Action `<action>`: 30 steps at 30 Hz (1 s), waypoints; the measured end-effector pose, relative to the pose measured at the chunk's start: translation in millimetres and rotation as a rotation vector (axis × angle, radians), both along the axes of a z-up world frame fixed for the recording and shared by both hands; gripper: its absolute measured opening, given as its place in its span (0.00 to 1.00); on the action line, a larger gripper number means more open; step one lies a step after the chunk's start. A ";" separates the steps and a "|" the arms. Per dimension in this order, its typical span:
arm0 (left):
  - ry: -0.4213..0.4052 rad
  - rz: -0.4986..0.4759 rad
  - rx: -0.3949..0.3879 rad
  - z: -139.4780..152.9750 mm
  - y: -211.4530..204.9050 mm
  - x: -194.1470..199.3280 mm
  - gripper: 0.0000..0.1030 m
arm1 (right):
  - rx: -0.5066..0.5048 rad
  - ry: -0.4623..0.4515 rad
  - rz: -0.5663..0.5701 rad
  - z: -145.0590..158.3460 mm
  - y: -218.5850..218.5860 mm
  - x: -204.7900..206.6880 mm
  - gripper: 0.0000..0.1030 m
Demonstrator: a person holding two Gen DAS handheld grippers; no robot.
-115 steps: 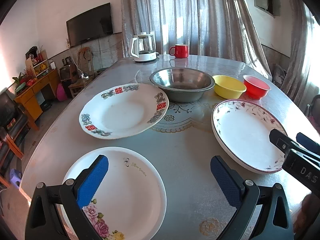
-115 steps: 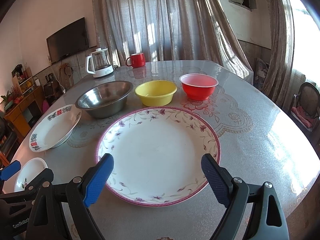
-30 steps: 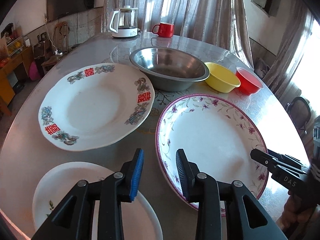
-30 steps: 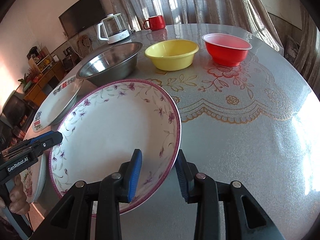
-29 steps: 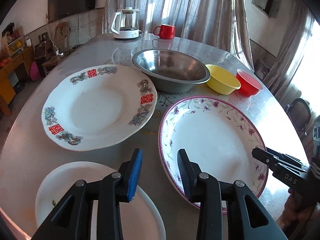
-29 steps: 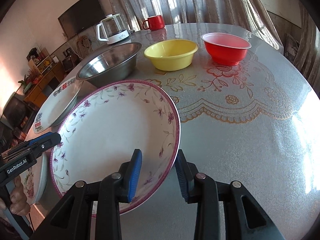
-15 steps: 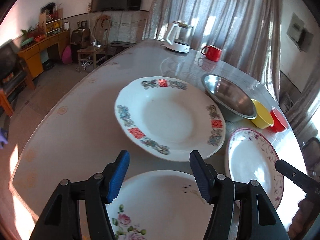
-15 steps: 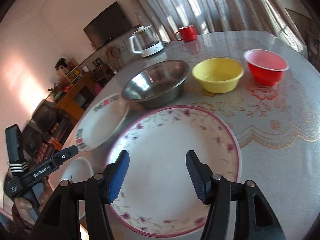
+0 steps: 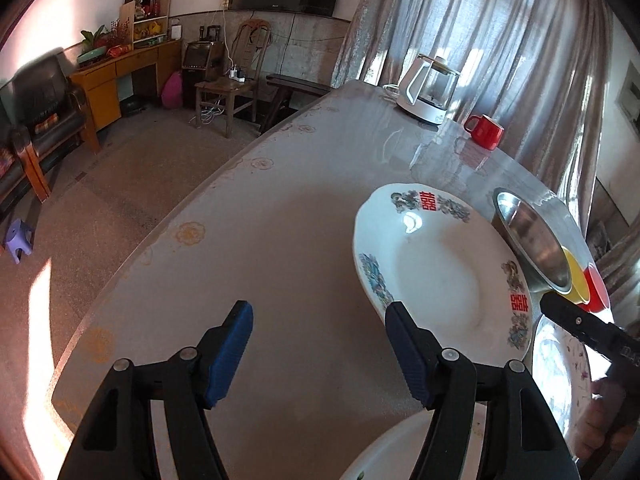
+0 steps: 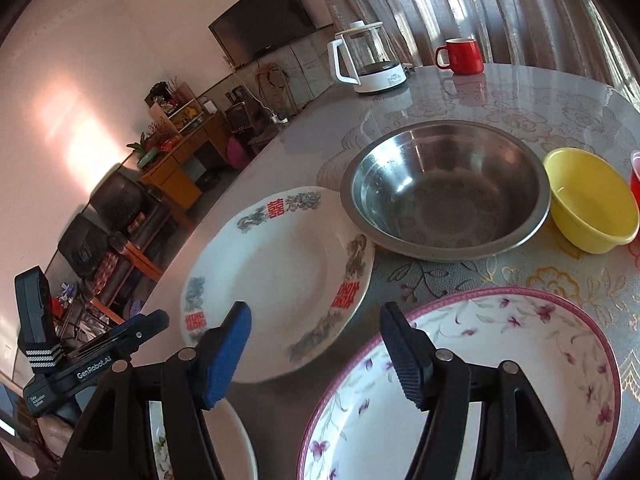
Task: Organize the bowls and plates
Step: 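Grasp the rim of the red-character white plate with the left tool, then lift the red-character plate and carry it over the purple-rimmed plate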
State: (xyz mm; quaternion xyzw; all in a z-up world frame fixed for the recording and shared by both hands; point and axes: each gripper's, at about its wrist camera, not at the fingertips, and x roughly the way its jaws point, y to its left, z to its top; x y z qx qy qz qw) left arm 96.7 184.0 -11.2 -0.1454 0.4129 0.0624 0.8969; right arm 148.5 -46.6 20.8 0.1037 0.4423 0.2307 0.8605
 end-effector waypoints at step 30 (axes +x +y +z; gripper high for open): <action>-0.002 -0.173 -0.067 -10.1 -4.0 63.2 0.16 | -0.129 0.084 0.011 -33.9 20.2 47.8 0.26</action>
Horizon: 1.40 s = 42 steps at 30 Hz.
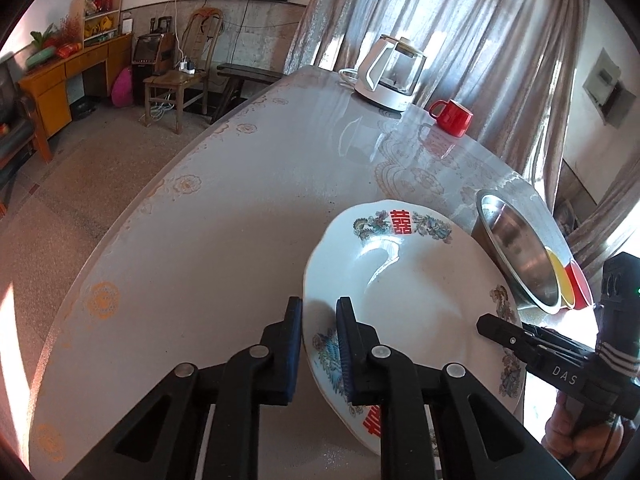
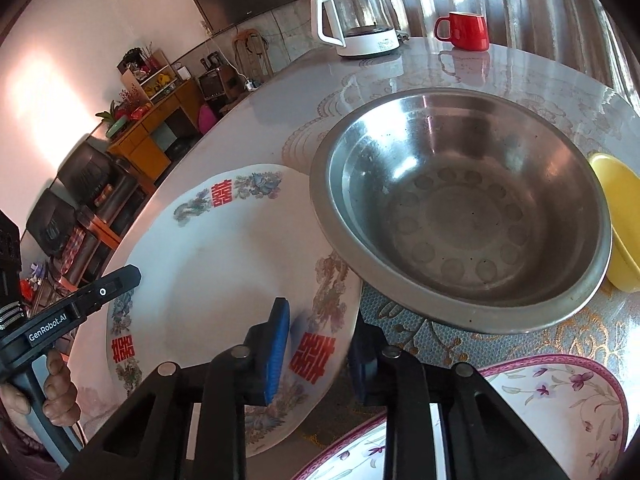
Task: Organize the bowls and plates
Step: 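Lift the red-character plate and carry it over the purple-rimmed plate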
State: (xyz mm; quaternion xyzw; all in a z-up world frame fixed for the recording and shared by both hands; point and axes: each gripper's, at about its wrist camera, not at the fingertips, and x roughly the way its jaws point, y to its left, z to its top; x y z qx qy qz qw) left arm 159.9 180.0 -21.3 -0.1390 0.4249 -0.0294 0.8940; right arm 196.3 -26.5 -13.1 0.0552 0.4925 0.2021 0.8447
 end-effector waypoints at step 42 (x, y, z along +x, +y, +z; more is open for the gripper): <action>-0.058 -0.133 0.094 4.2 -6.5 -47.8 0.27 | 0.033 -0.024 0.142 8.8 9.0 -31.6 0.29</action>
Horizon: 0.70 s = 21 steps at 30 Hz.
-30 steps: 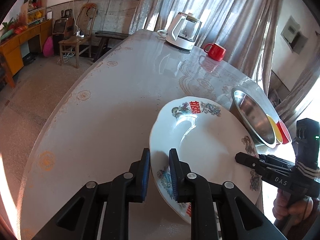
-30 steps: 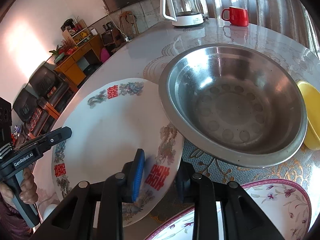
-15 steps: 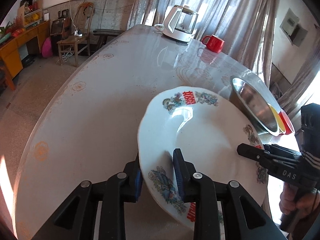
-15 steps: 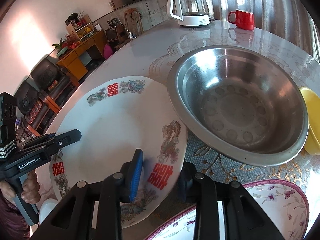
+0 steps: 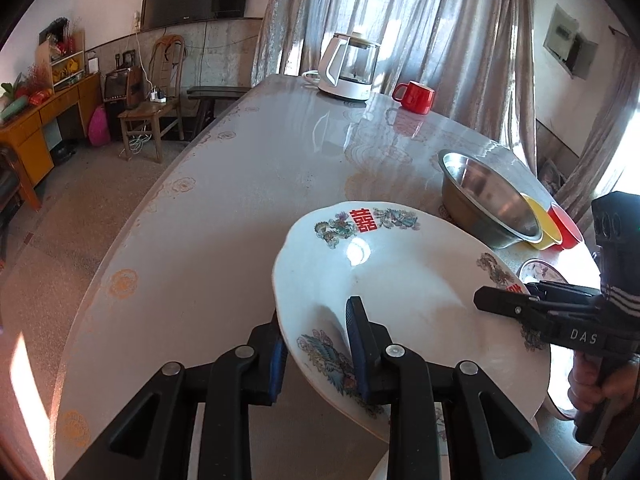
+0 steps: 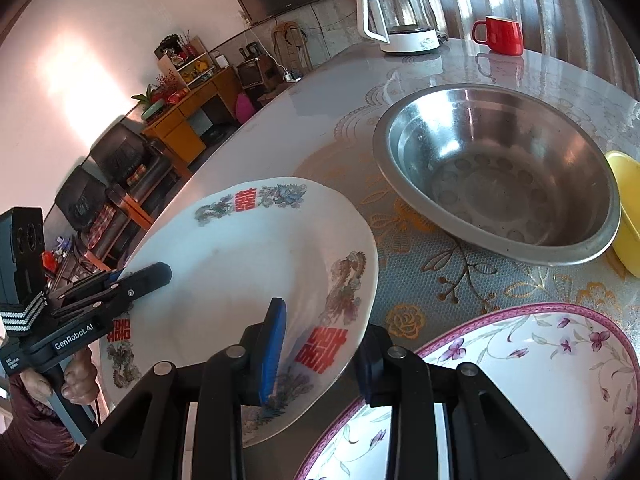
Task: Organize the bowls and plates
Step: 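Lift the red-character plate and carry it over the purple-rimmed plate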
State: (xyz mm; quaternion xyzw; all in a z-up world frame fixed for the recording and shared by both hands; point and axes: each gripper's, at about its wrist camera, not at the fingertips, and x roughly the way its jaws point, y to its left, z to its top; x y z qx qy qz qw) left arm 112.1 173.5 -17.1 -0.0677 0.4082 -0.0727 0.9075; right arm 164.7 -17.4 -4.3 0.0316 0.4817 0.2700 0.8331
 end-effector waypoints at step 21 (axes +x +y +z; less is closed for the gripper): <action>-0.129 -0.107 -0.005 43.4 -59.1 -64.3 0.27 | 0.065 -0.116 -0.089 44.1 -65.6 -74.8 0.29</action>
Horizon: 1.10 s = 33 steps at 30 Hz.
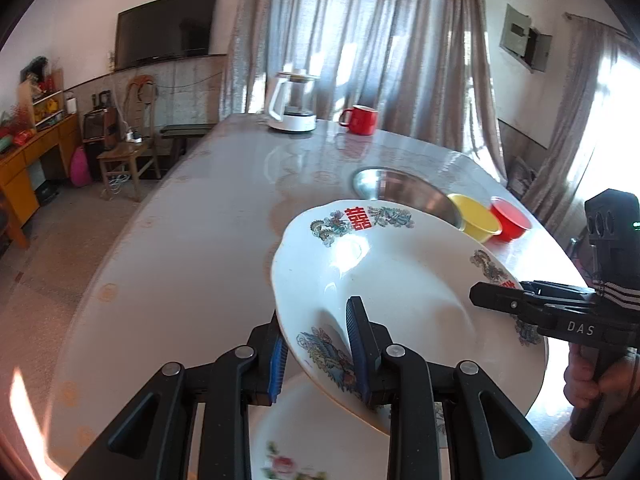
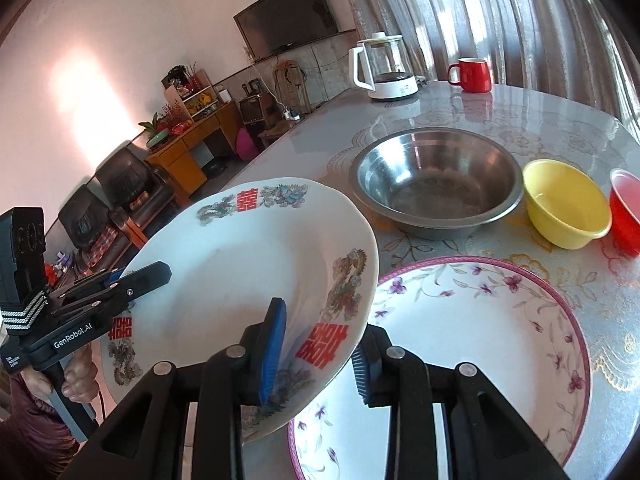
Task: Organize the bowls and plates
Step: 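Lift the red-character plate and carry it over the purple-rimmed plate, then lower the red-character plate onto the purple-rimmed plate and open the left tool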
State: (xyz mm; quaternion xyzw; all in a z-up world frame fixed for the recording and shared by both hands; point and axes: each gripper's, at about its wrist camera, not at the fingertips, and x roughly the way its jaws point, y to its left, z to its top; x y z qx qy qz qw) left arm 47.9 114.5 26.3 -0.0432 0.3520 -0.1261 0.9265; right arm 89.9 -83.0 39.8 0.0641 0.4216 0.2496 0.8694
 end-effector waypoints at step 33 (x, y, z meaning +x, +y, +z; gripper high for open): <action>0.192 -0.171 0.003 -34.9 -114.1 18.7 0.29 | -0.113 0.091 -0.279 -24.8 -118.5 -35.3 0.30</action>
